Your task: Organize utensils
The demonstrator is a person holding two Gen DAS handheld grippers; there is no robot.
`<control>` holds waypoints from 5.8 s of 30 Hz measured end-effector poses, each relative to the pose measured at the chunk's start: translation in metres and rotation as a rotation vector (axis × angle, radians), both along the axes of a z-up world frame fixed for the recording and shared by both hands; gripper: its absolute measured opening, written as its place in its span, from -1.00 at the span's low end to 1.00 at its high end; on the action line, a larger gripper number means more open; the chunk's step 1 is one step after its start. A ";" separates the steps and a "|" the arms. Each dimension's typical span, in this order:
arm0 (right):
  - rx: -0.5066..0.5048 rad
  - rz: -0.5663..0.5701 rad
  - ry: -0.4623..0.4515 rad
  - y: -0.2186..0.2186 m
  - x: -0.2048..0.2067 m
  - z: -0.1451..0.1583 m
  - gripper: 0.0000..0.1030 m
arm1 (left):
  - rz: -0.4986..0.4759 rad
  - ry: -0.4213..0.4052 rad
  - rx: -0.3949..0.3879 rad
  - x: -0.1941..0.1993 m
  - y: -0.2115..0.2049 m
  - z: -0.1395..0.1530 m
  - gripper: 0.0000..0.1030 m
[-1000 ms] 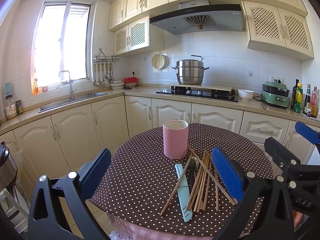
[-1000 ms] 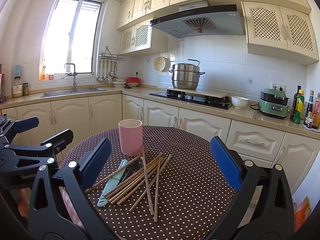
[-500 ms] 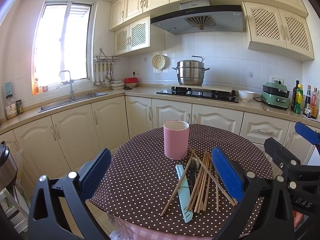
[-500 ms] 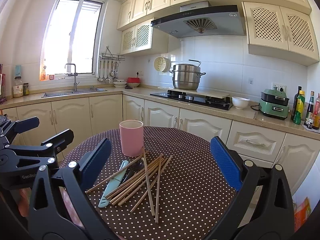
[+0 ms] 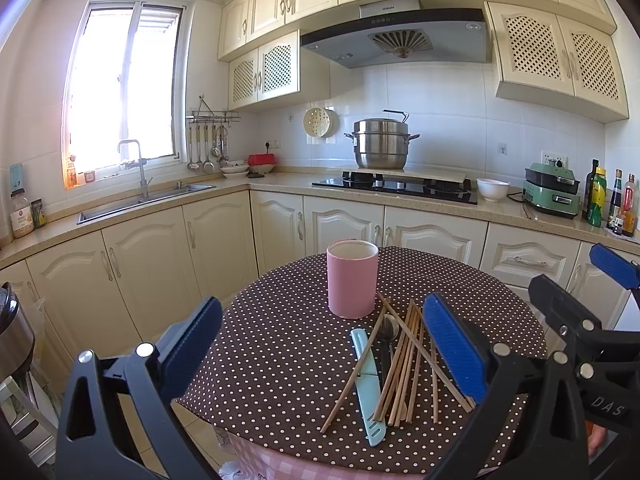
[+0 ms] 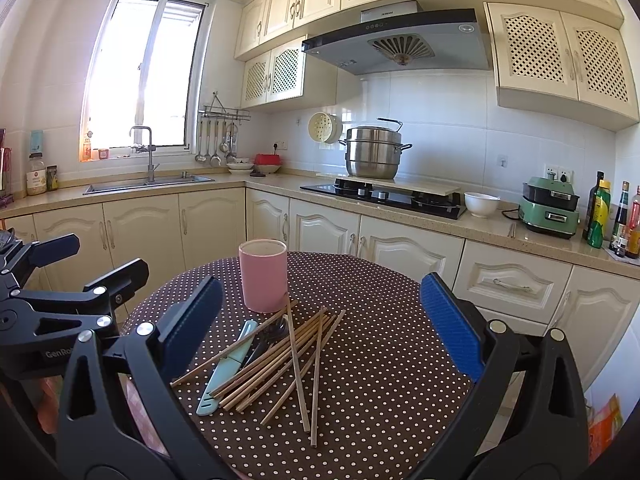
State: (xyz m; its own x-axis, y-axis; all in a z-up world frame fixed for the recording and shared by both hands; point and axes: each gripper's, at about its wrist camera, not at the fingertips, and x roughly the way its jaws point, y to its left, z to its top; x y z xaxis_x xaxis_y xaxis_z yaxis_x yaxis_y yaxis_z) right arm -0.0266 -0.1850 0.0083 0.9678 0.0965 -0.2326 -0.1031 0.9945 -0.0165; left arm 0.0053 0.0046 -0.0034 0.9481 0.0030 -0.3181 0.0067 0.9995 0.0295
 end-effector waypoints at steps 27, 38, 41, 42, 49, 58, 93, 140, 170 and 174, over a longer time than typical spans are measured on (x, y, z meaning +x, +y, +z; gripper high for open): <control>0.020 -0.017 0.028 -0.014 0.016 -0.011 0.88 | -0.009 0.032 0.016 0.021 -0.018 -0.008 0.92; 0.049 -0.003 0.107 -0.025 0.049 -0.029 0.88 | -0.053 0.129 0.023 0.061 -0.031 -0.028 0.92; 0.065 0.010 0.169 -0.032 0.068 -0.038 0.88 | -0.121 0.237 -0.002 0.087 -0.029 -0.042 0.92; 0.067 0.013 0.197 -0.034 0.076 -0.042 0.88 | -0.134 0.274 -0.010 0.096 -0.027 -0.047 0.92; 0.062 0.061 0.427 -0.049 0.127 -0.079 0.88 | -0.160 0.524 -0.043 0.153 -0.005 -0.094 0.90; 0.065 0.156 0.622 -0.047 0.168 -0.108 0.32 | -0.268 0.685 0.026 0.206 -0.035 -0.123 -0.02; 0.072 0.376 0.870 0.012 0.254 -0.121 -0.87 | -0.354 0.424 -0.167 0.176 -0.036 -0.078 -0.89; 0.308 0.375 0.084 0.029 0.311 -0.011 -0.87 | -0.171 -0.112 -0.344 0.270 0.001 -0.029 -0.88; 0.270 0.267 0.169 0.012 0.251 -0.022 -0.09 | -0.169 0.148 -0.287 0.203 0.003 -0.030 0.22; 0.248 0.246 0.207 0.002 0.240 -0.027 -0.05 | -0.199 0.288 -0.272 0.202 0.002 -0.047 0.22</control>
State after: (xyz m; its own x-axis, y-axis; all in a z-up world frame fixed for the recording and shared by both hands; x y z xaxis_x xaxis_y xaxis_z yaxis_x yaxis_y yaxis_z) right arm 0.2137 -0.1831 -0.0192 0.8441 0.3969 -0.3606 -0.3142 0.9110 0.2673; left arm 0.2072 0.0063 -0.0500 0.7944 -0.2905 -0.5335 0.1691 0.9493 -0.2652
